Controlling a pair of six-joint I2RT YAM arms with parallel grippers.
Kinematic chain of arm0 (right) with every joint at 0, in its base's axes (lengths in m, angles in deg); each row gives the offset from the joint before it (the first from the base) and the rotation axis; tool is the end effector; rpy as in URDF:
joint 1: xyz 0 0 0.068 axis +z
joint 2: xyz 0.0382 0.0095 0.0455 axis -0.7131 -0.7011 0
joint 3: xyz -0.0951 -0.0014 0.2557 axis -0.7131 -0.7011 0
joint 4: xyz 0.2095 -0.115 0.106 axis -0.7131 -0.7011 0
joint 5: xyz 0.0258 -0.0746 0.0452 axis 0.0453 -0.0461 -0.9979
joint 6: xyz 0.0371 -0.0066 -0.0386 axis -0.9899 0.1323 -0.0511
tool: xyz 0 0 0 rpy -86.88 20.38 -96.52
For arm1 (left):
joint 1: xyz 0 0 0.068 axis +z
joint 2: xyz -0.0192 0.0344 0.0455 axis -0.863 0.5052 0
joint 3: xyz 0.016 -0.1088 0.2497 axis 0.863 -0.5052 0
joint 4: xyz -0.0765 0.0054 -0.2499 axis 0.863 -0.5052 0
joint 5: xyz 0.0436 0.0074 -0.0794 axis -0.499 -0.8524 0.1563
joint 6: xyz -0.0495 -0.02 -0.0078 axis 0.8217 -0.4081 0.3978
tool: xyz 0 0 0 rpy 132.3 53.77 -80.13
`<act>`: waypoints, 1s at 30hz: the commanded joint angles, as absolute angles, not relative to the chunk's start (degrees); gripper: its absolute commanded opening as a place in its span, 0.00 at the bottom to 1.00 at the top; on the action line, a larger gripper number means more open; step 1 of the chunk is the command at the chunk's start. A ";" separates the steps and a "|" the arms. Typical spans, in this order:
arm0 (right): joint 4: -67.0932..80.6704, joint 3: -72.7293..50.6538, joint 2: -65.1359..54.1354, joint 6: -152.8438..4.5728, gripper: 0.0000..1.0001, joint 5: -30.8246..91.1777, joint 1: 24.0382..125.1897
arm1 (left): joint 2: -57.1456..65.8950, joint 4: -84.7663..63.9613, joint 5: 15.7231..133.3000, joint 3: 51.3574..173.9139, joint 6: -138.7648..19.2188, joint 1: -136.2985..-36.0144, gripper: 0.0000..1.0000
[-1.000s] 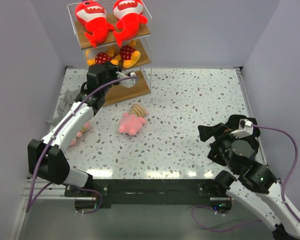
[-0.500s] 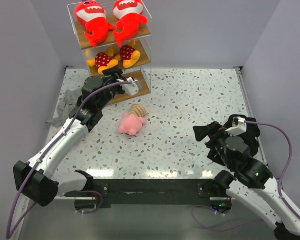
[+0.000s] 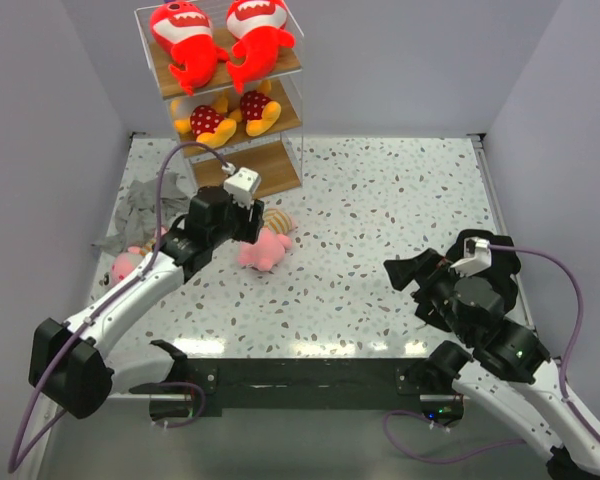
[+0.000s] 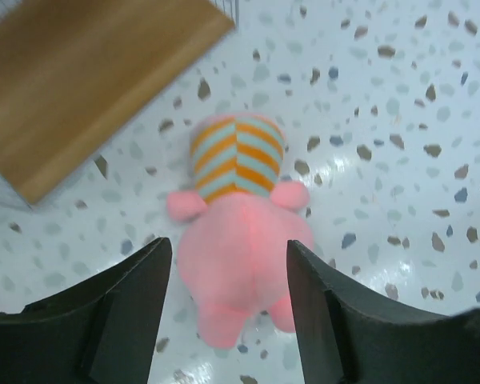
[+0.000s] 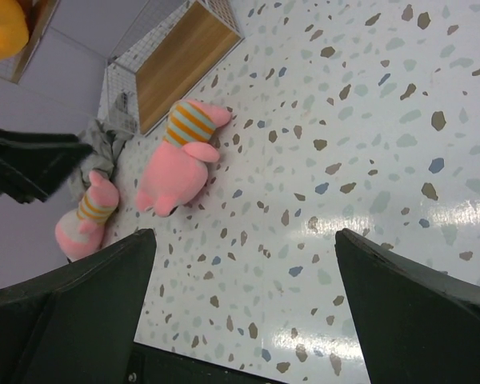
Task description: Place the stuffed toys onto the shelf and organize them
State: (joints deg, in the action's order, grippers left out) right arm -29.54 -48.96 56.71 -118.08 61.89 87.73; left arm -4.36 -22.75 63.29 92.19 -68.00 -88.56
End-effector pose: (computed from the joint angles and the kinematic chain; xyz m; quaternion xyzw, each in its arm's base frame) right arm 0.0720 0.0457 0.3018 0.1809 0.7803 0.3004 0.5178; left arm 0.2344 -0.1272 0.3040 0.1731 0.8262 -0.1279 0.5207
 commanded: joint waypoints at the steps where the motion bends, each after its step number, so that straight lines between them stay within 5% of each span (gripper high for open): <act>1: -31.64 -47.82 56.86 -116.54 0.98 60.41 87.59 | -1.42 -28.24 64.06 88.99 -54.48 -88.40 0.65; 10: -27.34 -50.99 55.46 -112.43 0.98 57.34 87.50 | 7.18 -24.89 65.72 87.39 -55.97 -88.40 0.70; 12: -24.97 -51.25 54.23 -110.22 0.98 55.05 87.59 | 10.95 -26.30 65.29 88.71 -55.97 -88.49 0.64; 16: -19.88 -51.34 48.61 -104.42 0.98 51.45 87.59 | 11.94 -26.04 68.61 89.16 -55.62 -89.27 0.18; 19: -13.66 -51.34 41.50 -102.67 0.98 46.89 87.59 | 10.18 -26.04 73.44 90.12 -54.74 -89.98 0.00; 25: 0.60 -50.56 29.36 -95.81 0.95 42.20 87.76 | 4.39 -27.09 87.24 91.79 -59.91 -93.31 0.00; 30: -5.43 -37.74 23.38 -96.15 0.97 48.44 87.59 | -3.24 -25.88 89.09 89.00 -66.60 -93.85 0.00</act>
